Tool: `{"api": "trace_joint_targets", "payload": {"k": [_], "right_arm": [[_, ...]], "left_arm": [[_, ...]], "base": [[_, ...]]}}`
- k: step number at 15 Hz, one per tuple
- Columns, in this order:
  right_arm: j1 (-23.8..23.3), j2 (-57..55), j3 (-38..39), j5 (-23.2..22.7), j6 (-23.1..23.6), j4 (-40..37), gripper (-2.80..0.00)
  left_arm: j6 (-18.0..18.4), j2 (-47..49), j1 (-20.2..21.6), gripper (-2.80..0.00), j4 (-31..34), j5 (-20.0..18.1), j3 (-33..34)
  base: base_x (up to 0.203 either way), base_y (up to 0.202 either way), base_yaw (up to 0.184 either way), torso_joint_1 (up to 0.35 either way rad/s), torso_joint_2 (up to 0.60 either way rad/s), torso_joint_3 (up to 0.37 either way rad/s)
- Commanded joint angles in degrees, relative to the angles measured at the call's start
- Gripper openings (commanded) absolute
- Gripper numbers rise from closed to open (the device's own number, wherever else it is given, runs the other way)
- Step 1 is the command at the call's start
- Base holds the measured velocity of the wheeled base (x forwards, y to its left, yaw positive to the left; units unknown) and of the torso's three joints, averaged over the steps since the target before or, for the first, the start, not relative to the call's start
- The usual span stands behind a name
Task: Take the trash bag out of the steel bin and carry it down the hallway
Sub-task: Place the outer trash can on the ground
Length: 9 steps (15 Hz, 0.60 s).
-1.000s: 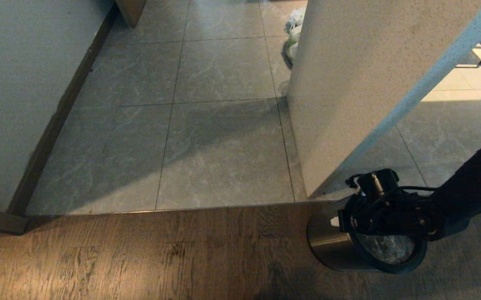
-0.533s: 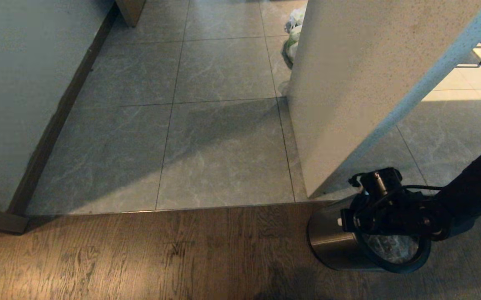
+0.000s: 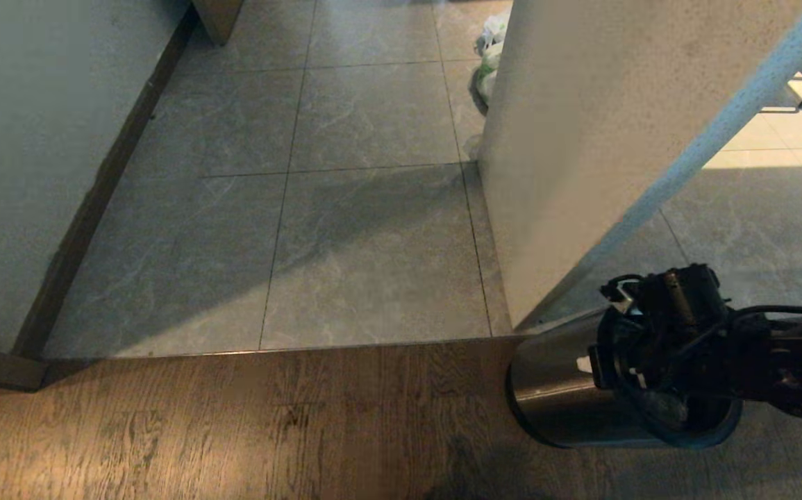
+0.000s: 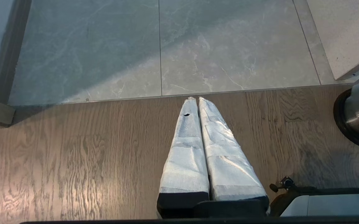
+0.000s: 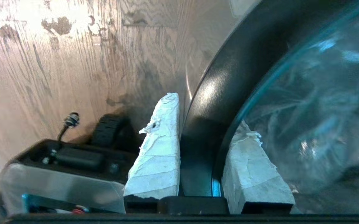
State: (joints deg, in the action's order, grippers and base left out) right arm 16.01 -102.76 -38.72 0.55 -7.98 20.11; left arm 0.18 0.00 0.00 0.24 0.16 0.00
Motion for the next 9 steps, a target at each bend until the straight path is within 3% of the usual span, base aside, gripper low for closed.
{"api": "trace_joint_targets", "payload": {"k": [1, 9], "right_arm": [[0.2, 7.9, 1.2, -0.1, 1.2, -0.4, -2.8], [2.2, 39.2, 2.2, -0.4, 3.1, -17.1, -2.8]], "left_arm": [[0.0, 0.0, 0.0, -2.8, 0.0, 0.0, 0.0], [0.0, 0.0, 0.0, -2.8, 0.0, 0.0, 0.0]], "base": [[0.0, 0.0, 0.0, 0.0, 0.0, 0.0], [0.0, 0.0, 0.0, 0.0, 0.0, 0.0]]}}
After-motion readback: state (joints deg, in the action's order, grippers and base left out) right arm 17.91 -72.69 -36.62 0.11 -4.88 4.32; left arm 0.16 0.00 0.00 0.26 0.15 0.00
